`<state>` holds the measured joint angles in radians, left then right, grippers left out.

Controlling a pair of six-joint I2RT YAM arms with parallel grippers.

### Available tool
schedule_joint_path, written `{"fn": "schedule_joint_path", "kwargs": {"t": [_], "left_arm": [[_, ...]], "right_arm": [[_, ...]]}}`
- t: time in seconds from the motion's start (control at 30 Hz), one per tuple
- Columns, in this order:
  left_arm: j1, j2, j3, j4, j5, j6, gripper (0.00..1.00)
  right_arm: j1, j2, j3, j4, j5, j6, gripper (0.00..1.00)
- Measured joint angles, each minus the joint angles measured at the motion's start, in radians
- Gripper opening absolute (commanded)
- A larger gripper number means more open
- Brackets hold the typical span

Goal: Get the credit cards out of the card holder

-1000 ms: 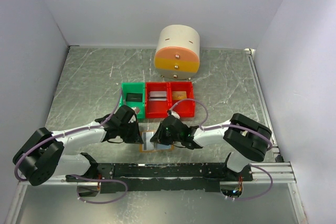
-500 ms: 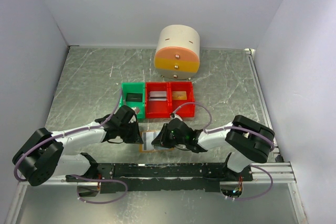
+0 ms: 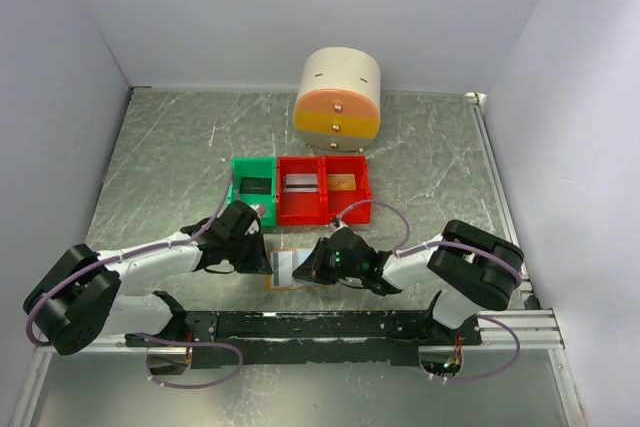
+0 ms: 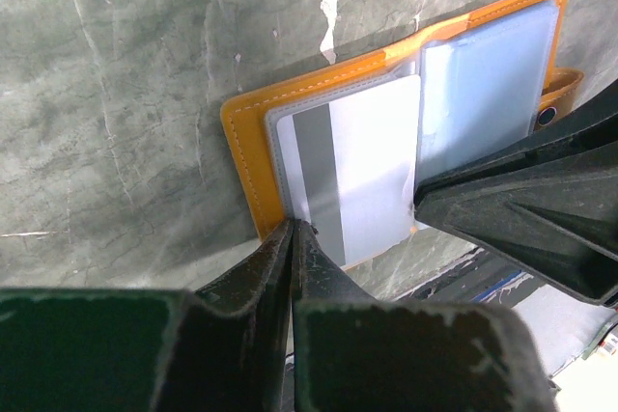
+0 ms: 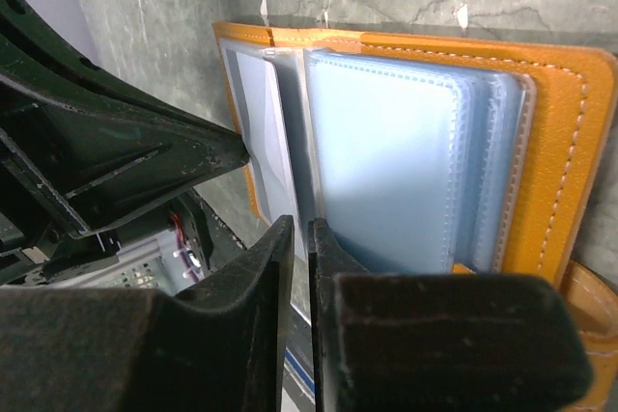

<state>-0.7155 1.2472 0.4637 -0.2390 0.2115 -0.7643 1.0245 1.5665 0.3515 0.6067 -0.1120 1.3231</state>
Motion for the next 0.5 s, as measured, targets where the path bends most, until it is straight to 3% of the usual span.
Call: {"fn": "schedule_joint_path", "kwargs": {"t": [0.2,0.43,0.5], "left_arm": [[0.0,0.0,0.0,0.0,0.0,0.0,0.14],[0.0,0.0,0.0,-0.001,0.0,0.0,0.13],[0.0,-0.001,0.0,-0.002,-0.001,0.0,0.13]], "right_arm": [[-0.004,0.009,0.002,0.01,-0.016,0.002,0.16],[-0.006,0.038,0.008,0.035,-0.034,0.003,0.12],[-0.007,0.039,0.008,0.037,-0.035,0.003,0.06]]}}
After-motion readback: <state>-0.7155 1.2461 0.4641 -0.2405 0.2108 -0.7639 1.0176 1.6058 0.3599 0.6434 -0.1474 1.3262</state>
